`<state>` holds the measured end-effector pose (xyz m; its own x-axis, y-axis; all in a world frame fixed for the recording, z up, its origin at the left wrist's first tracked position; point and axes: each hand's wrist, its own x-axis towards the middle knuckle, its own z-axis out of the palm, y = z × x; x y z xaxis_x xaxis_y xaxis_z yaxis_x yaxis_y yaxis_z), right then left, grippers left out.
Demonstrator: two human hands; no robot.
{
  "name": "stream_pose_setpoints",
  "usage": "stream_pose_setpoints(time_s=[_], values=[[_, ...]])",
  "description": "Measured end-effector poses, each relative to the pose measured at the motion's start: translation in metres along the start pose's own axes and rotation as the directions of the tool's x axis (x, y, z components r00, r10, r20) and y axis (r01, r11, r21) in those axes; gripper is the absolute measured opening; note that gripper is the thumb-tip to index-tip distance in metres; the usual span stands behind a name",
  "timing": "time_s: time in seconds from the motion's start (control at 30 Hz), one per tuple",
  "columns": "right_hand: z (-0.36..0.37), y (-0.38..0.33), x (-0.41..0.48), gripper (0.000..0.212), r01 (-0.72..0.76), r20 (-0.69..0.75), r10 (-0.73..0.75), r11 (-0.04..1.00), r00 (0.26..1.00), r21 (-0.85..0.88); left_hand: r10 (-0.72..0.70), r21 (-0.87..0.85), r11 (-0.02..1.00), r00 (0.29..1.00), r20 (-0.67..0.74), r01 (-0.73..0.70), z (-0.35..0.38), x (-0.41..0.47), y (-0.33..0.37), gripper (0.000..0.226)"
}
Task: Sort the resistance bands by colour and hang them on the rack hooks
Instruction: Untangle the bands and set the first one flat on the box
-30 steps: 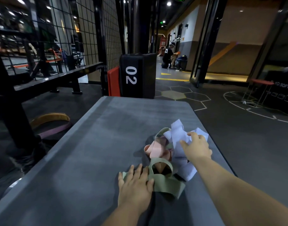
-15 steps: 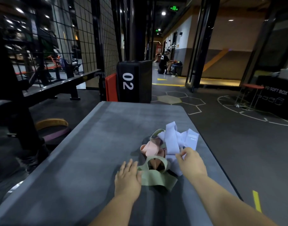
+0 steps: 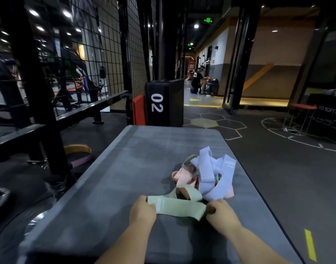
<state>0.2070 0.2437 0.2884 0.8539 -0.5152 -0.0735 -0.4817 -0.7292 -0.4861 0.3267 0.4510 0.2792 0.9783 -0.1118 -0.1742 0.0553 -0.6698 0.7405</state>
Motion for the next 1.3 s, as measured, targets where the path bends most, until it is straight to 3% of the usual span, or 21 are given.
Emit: stream_pose_setpoints(time_s=[0.03,0.1,0.17,0.33,0.53,0.77,0.97,1.13,1.3], values=[[-0.003,-0.001,-0.002,0.02,0.019,-0.04,-0.015,0.996,0.999,0.086,0.006,-0.009,1.0,1.0,-0.004,-0.006,-0.005,-0.003,0.0,0.002],[-0.012,-0.002,-0.008,0.012,0.025,-0.106,0.003,0.967,0.994,0.255,0.022,-0.025,0.999,1.0,-0.015,-0.022,-0.01,-0.005,-0.001,0.013],[-0.022,-0.001,-0.012,0.003,0.026,-0.123,0.013,0.95,0.992,0.31,0.03,-0.058,0.998,0.999,-0.018,-0.031,-0.016,-0.01,-0.001,0.01],[-0.047,-0.001,-0.023,0.011,0.04,-0.105,-0.014,0.968,0.994,0.248,0.051,-0.093,0.994,0.999,-0.007,-0.051,-0.019,-0.021,-0.003,0.01],[-0.078,0.003,-0.044,0.014,0.004,-0.087,-0.006,1.0,0.996,-0.019,0.076,-0.193,0.979,0.996,0.053,-0.065,-0.018,-0.034,-0.008,0.016],[-0.086,0.025,-0.06,0.016,-0.013,-0.049,0.0,0.966,0.999,-0.259,0.068,-0.26,0.965,0.984,0.167,-0.023,0.001,-0.032,-0.017,0.019],[-0.063,0.059,-0.05,0.009,-0.037,0.003,0.037,0.991,0.999,-0.129,0.04,-0.168,0.986,0.984,0.174,-0.01,0.023,-0.034,-0.023,0.017],[-0.033,0.079,-0.041,0.032,0.04,-0.056,-0.043,0.998,0.997,-0.053,-0.008,-0.139,0.99,0.993,0.119,0.025,0.019,-0.035,-0.019,0.016],[-0.026,0.098,-0.041,0.035,-0.063,-0.113,0.065,0.998,0.991,0.021,-0.018,-0.081,0.996,0.998,0.062,0.023,0.018,-0.029,-0.018,0.012]])
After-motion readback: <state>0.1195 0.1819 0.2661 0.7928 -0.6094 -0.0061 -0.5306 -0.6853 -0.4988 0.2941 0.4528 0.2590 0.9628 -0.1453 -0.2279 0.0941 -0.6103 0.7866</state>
